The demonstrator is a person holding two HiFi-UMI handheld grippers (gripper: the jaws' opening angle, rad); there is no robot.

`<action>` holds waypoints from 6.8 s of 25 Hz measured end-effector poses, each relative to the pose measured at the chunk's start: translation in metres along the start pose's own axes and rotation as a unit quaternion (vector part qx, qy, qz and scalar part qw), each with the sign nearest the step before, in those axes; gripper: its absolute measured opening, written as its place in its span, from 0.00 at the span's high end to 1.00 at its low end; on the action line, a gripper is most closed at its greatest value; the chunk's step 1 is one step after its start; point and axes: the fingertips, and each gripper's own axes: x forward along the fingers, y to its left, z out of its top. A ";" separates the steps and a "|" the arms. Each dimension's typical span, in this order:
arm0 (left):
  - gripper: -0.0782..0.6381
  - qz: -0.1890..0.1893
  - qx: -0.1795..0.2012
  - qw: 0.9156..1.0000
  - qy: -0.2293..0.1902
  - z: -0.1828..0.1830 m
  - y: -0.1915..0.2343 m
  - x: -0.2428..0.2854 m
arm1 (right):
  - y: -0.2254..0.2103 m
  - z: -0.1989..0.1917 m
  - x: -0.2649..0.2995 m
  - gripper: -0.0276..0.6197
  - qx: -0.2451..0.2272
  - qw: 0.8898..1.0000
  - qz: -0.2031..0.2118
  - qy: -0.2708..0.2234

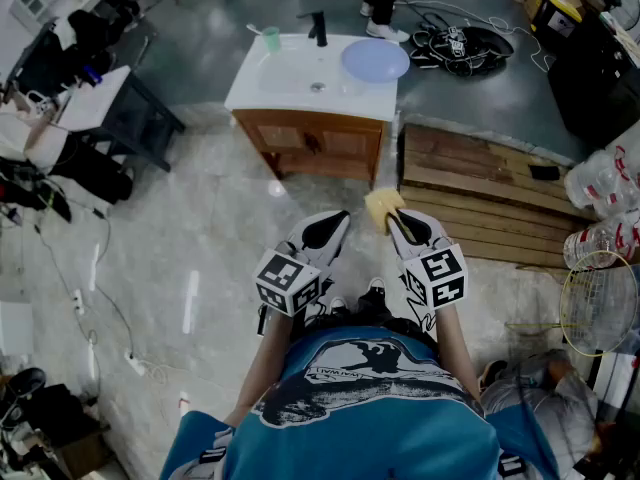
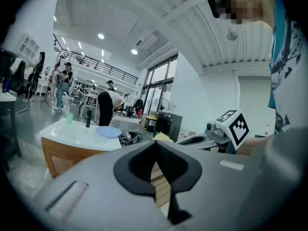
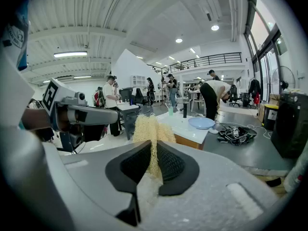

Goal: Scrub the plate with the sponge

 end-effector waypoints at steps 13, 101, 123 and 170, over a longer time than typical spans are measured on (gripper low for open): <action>0.87 0.033 0.012 0.999 0.042 -0.016 0.014 0.033 | -0.026 -0.002 0.007 0.90 0.025 1.000 0.006 -0.009; 0.59 0.025 -0.176 0.973 0.145 -0.001 0.355 0.350 | -0.325 0.098 0.323 0.90 0.055 0.993 0.013 0.100; 0.55 0.136 -0.339 0.921 0.132 -0.067 0.419 0.423 | -0.426 0.108 0.502 0.90 -0.154 0.956 0.157 0.193; 0.72 0.141 -0.335 0.921 0.142 -0.079 0.418 0.426 | -0.372 0.047 0.503 0.90 -0.109 0.926 0.239 0.272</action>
